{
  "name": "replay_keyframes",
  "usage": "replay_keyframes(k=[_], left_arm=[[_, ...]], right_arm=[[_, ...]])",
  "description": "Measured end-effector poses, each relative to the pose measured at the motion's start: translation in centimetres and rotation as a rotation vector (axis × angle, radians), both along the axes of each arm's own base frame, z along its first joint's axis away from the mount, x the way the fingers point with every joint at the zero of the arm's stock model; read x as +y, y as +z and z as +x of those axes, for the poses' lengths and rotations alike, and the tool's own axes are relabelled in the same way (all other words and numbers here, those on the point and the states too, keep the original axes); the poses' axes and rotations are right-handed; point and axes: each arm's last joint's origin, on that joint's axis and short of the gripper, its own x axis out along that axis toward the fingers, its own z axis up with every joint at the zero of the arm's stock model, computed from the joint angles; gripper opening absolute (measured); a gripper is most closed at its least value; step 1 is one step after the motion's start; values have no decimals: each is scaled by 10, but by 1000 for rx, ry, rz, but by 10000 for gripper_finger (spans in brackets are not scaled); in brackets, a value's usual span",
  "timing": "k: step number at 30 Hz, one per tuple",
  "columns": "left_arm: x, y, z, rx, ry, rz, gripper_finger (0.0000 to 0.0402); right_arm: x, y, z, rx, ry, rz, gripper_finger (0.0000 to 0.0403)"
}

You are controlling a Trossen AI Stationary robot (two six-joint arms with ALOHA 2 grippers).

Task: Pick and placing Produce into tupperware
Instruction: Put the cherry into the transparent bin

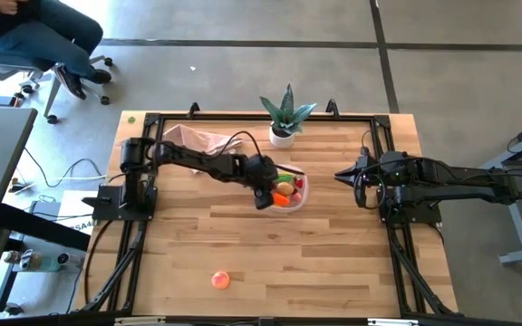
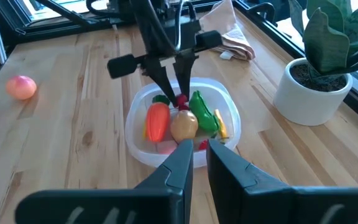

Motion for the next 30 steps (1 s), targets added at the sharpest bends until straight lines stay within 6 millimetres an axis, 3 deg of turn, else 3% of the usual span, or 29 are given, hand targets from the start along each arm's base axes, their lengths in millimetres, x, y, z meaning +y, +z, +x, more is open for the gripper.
replay_keyframes(k=[30], left_arm=[[0,-6,1,7,1,-3,84]], right_arm=[[0,0,0,0,0,0,35]])
